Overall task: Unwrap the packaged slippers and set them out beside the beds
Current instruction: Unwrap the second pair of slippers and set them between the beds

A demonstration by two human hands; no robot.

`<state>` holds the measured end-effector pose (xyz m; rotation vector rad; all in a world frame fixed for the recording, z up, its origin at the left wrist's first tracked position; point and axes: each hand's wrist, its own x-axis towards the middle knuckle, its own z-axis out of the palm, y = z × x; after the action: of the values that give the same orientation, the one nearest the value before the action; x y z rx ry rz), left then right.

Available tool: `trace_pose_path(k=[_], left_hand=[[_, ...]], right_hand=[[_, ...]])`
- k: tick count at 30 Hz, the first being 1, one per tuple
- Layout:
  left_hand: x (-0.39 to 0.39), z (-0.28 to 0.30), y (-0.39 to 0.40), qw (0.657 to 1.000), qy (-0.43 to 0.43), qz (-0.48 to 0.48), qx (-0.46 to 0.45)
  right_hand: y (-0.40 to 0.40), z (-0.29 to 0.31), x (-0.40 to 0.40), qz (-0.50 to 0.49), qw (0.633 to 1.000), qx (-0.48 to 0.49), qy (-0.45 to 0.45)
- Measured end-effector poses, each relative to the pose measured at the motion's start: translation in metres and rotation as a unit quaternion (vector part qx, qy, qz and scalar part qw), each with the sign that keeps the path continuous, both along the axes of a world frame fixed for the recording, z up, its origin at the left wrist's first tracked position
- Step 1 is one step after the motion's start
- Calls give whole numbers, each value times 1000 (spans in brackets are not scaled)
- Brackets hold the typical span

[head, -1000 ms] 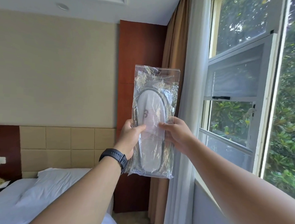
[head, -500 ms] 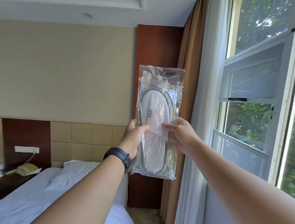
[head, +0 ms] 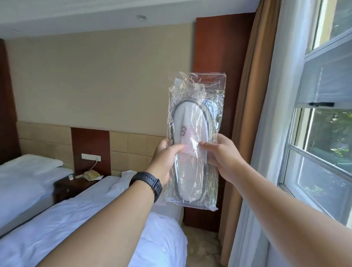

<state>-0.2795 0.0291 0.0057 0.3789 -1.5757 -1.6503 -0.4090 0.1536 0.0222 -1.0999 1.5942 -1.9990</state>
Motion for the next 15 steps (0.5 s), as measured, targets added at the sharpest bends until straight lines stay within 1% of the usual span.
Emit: trace_pose_path(k=[4, 12, 15], left_hand=[[40, -1, 3, 1000, -10, 27, -4], [141, 3, -16, 999, 7, 37, -21], [189, 5, -29, 1000, 5, 26, -11]], right_hand=[[-1, -3, 36, 21, 1000, 2, -13], [-20, 1, 136, 34, 999, 7, 1], [-35, 4, 181, 37, 999, 3, 6]])
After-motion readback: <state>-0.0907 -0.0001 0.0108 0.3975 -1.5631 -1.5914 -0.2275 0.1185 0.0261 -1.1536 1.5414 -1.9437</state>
